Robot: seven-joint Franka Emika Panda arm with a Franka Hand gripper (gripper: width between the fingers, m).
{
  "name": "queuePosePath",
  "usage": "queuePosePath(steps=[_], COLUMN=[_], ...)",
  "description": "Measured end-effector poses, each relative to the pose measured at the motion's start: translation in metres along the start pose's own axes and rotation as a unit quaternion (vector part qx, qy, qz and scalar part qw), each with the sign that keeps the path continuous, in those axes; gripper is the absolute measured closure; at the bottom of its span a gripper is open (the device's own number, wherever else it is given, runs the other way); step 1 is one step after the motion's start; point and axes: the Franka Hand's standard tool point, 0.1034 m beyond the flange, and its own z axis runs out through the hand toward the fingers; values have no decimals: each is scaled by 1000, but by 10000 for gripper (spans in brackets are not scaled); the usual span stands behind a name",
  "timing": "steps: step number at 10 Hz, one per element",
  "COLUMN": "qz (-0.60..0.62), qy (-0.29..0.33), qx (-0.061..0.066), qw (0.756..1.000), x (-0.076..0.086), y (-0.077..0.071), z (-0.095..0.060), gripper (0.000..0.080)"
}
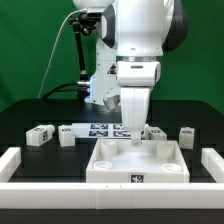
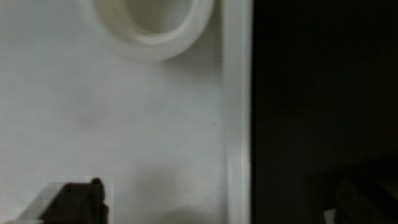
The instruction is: Assemble one leg
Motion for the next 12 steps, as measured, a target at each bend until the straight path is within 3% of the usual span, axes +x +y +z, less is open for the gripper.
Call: queuePosePath(steps=[3,8,9,10,12], qz=[1,0,0,0,0], qy=[1,3,3,3,3], qx=[13,12,12,12,12], qw=[1000,1000,1000,1000,1000], x=[0,4,4,4,4], y=[-10,-4,-4,-4,-4], z=[17,21,21,21,21], gripper=[150,161,338,338,697])
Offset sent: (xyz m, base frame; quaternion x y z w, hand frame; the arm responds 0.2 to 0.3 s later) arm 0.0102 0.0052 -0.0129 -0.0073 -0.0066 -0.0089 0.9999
